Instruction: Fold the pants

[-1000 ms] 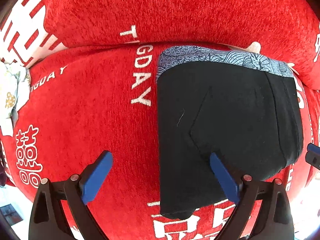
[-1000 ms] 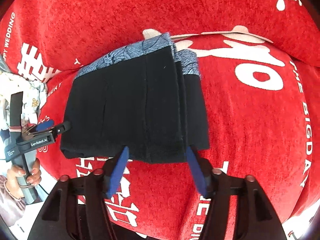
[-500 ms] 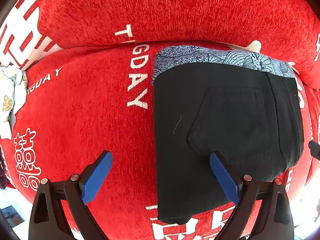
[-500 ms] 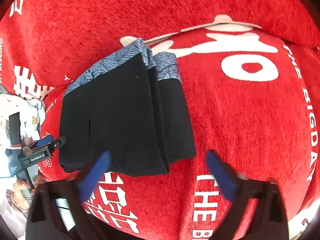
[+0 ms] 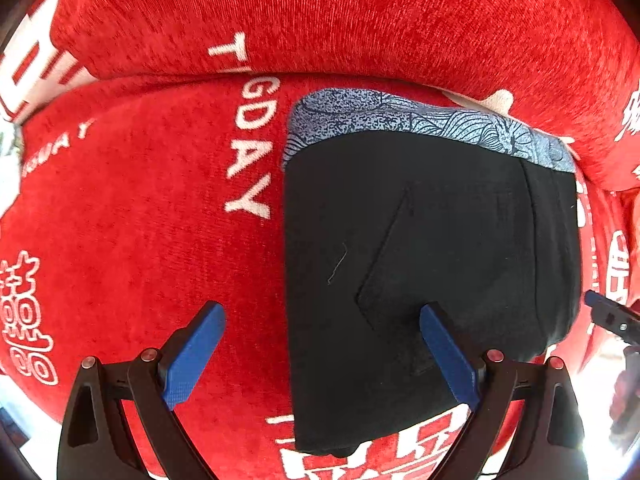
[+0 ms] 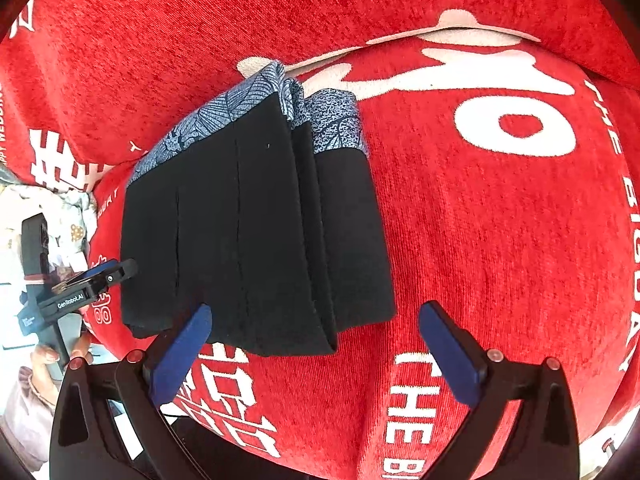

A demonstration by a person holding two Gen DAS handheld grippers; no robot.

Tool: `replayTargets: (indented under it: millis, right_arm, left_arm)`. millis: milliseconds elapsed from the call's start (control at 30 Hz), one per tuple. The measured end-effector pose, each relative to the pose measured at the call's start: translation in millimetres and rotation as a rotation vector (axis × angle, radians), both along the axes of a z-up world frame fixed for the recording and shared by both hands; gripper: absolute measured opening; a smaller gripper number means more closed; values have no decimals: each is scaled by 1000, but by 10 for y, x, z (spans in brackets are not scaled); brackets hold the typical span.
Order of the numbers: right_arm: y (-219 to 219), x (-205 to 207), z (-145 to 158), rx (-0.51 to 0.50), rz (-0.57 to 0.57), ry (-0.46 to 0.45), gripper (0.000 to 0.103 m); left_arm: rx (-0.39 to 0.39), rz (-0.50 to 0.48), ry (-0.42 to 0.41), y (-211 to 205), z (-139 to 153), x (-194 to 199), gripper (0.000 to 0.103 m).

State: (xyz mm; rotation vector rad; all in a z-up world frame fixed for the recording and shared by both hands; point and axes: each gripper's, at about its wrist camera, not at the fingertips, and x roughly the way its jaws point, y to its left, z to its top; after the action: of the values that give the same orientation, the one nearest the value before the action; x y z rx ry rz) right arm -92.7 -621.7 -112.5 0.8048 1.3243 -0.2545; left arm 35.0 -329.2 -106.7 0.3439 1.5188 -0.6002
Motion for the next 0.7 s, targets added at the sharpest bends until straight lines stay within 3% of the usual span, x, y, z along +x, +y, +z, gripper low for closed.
replayTargets:
  millis: [267,400,700]
  right_arm:
    - [-87,76,-123,38,30,0,103]
    - [-176,136,-214,75,21,-10,103]
    - [-406,298,-470,190,20,-84,103]
  left_arm:
    - [-96,40,113,76,-115,221,98]
    - [-156,14,201,58,-225,316,98]
    - [-199,-48,245,-188,-460,341,101]
